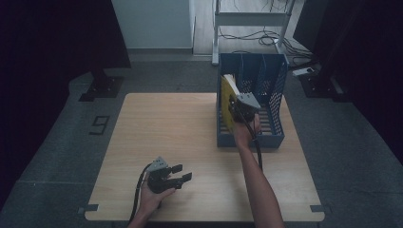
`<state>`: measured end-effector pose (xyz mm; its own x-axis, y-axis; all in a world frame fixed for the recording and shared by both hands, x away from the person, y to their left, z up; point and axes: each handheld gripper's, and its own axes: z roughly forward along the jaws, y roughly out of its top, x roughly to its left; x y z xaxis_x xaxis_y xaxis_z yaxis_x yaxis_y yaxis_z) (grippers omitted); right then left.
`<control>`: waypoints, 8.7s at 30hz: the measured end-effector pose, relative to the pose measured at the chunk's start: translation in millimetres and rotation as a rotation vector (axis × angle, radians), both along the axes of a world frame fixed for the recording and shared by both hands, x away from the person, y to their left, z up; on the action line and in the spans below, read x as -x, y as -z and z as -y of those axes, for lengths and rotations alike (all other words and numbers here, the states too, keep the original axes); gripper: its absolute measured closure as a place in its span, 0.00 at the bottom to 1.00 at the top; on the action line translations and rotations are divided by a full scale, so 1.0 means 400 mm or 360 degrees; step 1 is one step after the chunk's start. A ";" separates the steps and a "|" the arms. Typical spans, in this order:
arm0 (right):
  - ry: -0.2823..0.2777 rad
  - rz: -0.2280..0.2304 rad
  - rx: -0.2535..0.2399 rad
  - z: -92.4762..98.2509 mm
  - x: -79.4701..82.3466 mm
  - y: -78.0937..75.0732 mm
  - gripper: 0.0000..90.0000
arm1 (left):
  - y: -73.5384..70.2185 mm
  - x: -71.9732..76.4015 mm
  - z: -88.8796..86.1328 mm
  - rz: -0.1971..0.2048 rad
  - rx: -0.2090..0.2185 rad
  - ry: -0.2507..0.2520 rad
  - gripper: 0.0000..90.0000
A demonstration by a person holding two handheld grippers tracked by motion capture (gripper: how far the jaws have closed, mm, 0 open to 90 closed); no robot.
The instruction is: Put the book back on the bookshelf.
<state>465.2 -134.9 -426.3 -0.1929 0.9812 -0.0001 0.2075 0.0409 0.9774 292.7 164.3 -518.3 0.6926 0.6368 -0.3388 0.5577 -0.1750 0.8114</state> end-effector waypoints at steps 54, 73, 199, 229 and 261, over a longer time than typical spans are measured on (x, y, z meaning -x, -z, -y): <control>-0.0062 -0.0169 0.0061 0.005 -0.008 -0.020 0.82 | 0.006 -0.004 -0.001 -0.0054 0.0015 0.0007 0.42; -0.0025 -0.0157 0.0053 0.002 -0.017 -0.022 0.83 | 0.006 -0.005 -0.004 -0.0057 0.0017 0.0003 0.42; 0.0005 -0.0076 -0.0026 -0.011 -0.100 0.000 0.49 | 0.012 -0.003 -0.008 -0.0078 -0.0003 0.0010 0.42; -0.0245 -0.0149 0.0019 0.039 0.065 0.004 0.43 | 0.022 -0.003 0.002 -0.0083 -0.0054 0.0009 0.42; -0.0507 -0.0220 0.0014 0.094 0.339 0.153 0.42 | 0.041 -0.008 0.010 -0.0125 -0.0112 0.0027 0.40</control>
